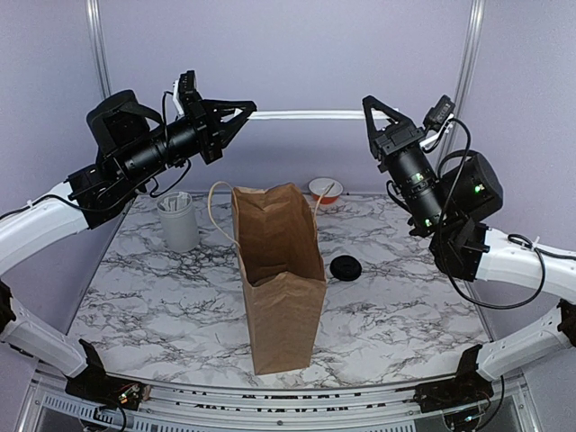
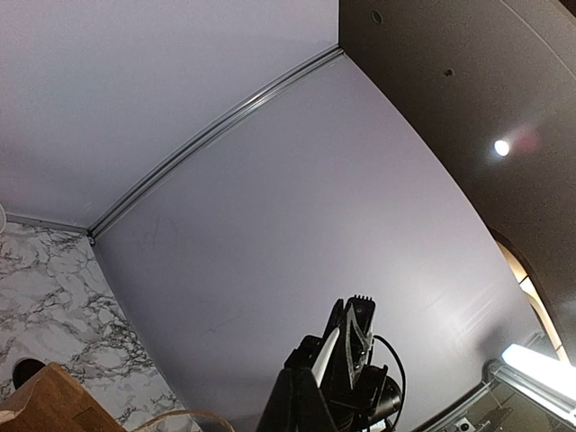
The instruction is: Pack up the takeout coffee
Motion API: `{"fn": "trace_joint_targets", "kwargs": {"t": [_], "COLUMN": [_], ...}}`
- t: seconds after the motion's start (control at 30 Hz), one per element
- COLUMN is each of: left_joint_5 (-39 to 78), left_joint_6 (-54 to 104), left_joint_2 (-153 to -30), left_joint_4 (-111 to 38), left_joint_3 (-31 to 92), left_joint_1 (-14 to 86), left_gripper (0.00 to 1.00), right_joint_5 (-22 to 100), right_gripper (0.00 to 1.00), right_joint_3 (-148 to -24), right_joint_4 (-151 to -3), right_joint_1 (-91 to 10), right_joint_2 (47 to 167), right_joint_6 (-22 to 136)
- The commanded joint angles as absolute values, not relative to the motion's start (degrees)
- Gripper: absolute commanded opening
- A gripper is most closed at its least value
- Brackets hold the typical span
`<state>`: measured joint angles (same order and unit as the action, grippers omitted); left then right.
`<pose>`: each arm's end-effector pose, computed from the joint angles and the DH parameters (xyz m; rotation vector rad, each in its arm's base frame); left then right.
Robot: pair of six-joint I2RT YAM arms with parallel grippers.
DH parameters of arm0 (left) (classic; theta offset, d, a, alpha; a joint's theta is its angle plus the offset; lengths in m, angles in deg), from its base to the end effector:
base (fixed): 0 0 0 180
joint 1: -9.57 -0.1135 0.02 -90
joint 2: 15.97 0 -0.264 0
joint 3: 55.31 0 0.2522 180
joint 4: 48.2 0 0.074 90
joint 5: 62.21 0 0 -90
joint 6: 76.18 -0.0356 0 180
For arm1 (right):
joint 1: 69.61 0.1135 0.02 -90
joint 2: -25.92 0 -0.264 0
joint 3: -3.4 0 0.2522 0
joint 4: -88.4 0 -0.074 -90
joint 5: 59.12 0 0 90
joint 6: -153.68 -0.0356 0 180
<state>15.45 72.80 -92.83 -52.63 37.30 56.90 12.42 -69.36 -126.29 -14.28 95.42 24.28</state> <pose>0.2010 -0.2293 0.4766 0.0744 1.4283 -1.7124 0.1596 0.2110 0.4414 0.1878 1.0187 1.3727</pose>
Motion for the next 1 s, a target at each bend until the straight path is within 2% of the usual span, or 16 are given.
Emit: {"fn": "trace_joint_targets", "kwargs": {"t": [0.0, 0.1, 0.3, 0.37, 0.53, 0.6, 0.87, 0.97], "left_joint_5": [15.67, 15.77, 18.51, 21.04, 28.88, 32.20, 41.26, 44.06], "left_joint_6": [72.82, 72.75, 69.92, 67.03, 60.07, 57.63, 49.18, 47.20], "left_joint_2": [-92.88, -92.60, -89.43, -87.74, -83.95, -82.59, -78.57, -77.78], "left_joint_4": [-55.70, -55.70, -54.69, -51.23, -39.42, -35.46, -23.77, -19.31], "left_joint_3": [36.94, 36.55, 34.02, 33.63, 35.19, 35.75, 35.57, 35.08], "left_joint_1": [57.17, 57.16, 57.07, 56.96, 56.63, 56.55, 56.41, 56.33], "left_gripper": [0.03, 0.18, 0.59, 0.69, 0.95, 0.99, 0.99, 0.99], "right_joint_5": [12.05, 11.73, 10.94, 10.29, 8.73, 10.85, 20.21, 19.08], "right_gripper": [0.00, 0.00, 0.00, 0.00, 0.00, 0.00, 0.00, 0.00], "right_joint_3": [-70.45, -70.33, -71.15, -71.73, -77.66, -80.28, -99.30, -105.90], "right_joint_4": [-126.55, -126.42, -124.04, -122.15, -106.01, -100.64, -70.86, -61.25], "right_joint_1": [-14.48, -14.50, -14.50, -14.50, -14.49, -14.50, -13.81, -11.12], "right_joint_2": [94.76, 94.74, 93.51, 92.49, 91.12, 91.14, 97.41, 101.08], "right_joint_6": [24.37, 24.68, 28.08, 30.12, 35.28, 37.67, 43.71, 47.01]}}
